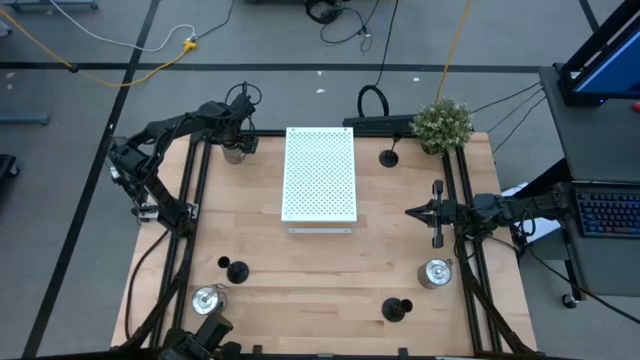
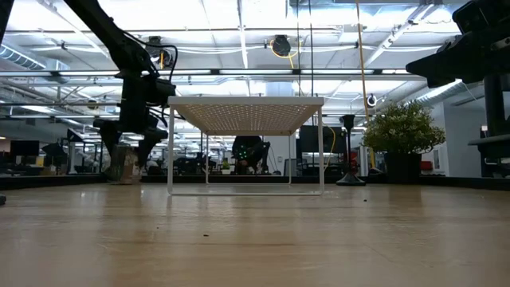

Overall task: Pick & Place candle stick holders
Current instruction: Put the top silver scented candle on the shelf

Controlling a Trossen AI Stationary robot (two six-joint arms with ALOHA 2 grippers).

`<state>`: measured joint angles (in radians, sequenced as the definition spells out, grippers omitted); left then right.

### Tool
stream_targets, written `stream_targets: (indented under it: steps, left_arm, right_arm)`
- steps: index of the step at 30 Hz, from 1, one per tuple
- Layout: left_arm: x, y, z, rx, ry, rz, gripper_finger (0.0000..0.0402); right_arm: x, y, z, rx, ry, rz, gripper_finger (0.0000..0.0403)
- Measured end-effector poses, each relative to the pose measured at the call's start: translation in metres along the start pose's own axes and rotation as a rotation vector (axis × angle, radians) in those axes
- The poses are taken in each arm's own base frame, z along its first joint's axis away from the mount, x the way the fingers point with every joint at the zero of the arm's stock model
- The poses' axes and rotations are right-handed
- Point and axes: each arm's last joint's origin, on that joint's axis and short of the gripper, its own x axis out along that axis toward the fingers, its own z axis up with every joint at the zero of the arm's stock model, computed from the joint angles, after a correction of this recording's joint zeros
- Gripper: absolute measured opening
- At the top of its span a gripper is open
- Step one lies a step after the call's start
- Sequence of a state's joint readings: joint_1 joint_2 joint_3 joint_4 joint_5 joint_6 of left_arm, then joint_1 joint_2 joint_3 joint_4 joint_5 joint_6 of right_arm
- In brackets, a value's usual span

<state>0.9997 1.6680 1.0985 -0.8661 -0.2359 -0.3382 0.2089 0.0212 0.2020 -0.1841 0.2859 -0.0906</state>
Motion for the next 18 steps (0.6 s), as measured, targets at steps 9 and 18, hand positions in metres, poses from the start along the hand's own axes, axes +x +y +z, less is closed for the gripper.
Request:
stream_targets:
  steps: [9, 18]
  left_arm:
    - [0.0, 0.0, 0.0, -0.009, -0.005, 0.0, 0.0399]
    - [0.014, -0.005, 0.004, -0.001, 0.027, 0.007, 0.0386]
  right_arm:
    - [0.0, 0.0, 0.0, 0.0, 0.0, 0.0, 0.0]
    - [0.0, 0.0, 0.0, 0.0, 0.0, 0.0, 0.0]
